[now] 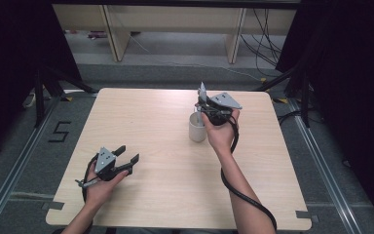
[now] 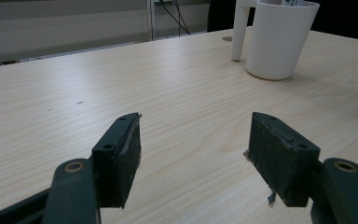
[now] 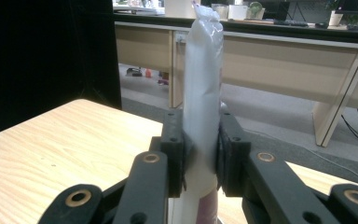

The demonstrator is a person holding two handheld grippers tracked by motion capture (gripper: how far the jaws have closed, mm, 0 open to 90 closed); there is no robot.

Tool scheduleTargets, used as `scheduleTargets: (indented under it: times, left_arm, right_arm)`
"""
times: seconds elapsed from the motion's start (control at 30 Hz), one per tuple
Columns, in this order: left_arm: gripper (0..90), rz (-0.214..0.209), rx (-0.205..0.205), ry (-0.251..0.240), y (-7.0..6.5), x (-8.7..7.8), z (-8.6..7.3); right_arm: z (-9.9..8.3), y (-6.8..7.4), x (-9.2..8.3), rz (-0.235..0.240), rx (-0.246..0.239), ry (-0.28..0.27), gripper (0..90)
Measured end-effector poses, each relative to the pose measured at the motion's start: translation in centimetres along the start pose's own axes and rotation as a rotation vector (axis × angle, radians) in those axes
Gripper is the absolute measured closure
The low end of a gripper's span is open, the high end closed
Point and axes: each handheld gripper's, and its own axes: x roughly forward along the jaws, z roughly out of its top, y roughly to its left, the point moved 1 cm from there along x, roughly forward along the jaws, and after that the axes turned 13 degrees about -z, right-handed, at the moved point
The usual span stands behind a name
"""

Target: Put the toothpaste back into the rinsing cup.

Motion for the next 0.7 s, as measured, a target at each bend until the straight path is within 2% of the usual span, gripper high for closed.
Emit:
scheduleTargets:
  times: [0.03, 0.13, 0.17, 0.3, 0.47, 0.63, 0.7]
  left_arm:
    - [34.3, -0.001, 0.000, 0.000, 0.0, 0.0, 0.0]
    - [34.3, 0.000, 0.000, -0.001, 0.0, 0.0, 0.0]
    - [34.3, 0.000, 0.000, -0.001, 0.0, 0.0, 0.0]
    - [34.3, 0.000, 0.000, 0.000, 0.0, 0.0, 0.0]
    - [34.3, 0.000, 0.000, 0.001, 0.0, 0.0, 0.0]
    - [34.3, 0.000, 0.000, 0.000, 0.0, 0.0, 0.0]
    - [34.3, 0.000, -0.001, 0.000, 0.0, 0.0, 0.0]
  right_arm:
    - [-0.1, 0.1, 0.1, 0.005, 0.014, 0.003, 76.1]
    - [-0.3, 0.0, 0.2, 0.000, -0.005, -0.002, 76.1]
    - [-0.4, 0.1, 0.2, 0.001, 0.011, 0.013, 76.1]
    - [-0.6, 0.1, 0.4, 0.003, -0.007, 0.008, 76.1]
    - [-1.0, 0.2, 0.5, 0.003, 0.008, 0.030, 76.1]
    - [-1.3, 0.0, 0.6, -0.002, -0.020, 0.029, 76.1]
    - [-1.4, 0.2, 0.7, 0.003, 0.006, 0.035, 76.1]
